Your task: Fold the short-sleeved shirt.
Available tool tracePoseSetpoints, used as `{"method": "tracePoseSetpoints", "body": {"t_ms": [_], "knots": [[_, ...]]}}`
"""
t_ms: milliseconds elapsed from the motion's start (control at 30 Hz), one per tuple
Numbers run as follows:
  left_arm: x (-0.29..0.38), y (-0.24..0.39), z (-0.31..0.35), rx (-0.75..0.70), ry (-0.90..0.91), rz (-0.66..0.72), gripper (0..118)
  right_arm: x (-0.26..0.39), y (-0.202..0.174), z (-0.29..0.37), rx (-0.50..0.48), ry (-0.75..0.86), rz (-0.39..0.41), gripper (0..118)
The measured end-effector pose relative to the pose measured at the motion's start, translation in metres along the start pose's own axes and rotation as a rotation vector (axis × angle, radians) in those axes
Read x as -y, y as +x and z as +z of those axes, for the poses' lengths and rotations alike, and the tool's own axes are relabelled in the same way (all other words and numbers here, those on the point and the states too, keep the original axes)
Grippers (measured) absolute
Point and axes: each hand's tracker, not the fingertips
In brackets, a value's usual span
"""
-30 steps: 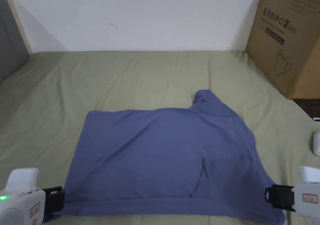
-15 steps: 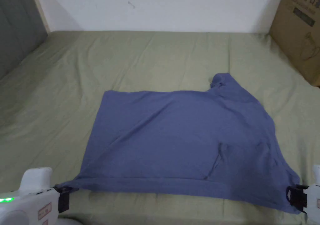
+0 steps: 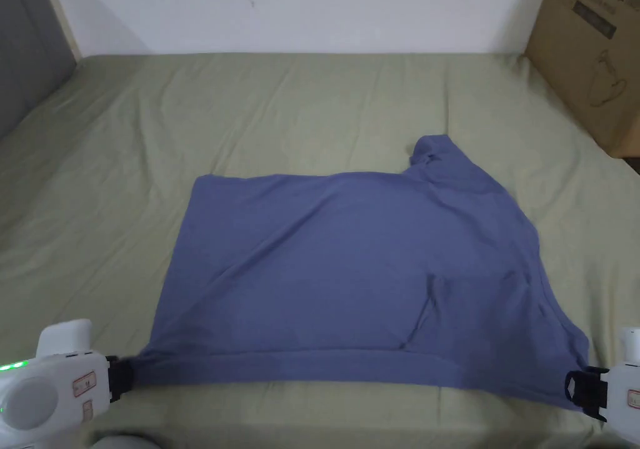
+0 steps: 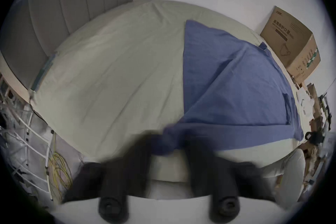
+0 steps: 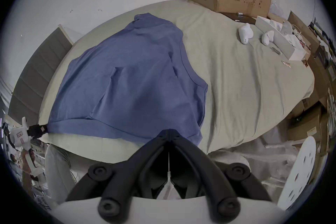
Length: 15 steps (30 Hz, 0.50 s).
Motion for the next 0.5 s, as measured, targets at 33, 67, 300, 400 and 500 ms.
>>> {"method": "tracePoseSetpoints", "body": {"t_ms": [33, 67, 300, 400, 500], "knots": [[0.004, 0.002, 0.000, 0.003, -0.018, -0.002, 5, 0.001, -0.001, 0.001, 0.003, -0.008, 0.003, 0], [0.005, 0.007, 0.000, -0.001, 0.013, -0.011, 5, 0.001, -0.001, 0.001, 0.010, -0.011, 0.007, 0], [0.002, 0.016, 0.018, -0.015, 0.031, -0.041, 5, -0.011, 0.007, -0.005, 0.026, 0.001, 0.026, 9], [0.003, 0.022, 0.022, -0.027, 0.032, -0.065, 5, -0.019, 0.009, -0.015, 0.041, -0.002, 0.045, 81], [0.004, 0.026, 0.022, -0.045, 0.033, -0.100, 5, -0.022, 0.016, -0.033, 0.033, -0.087, 0.026, 76]]}}
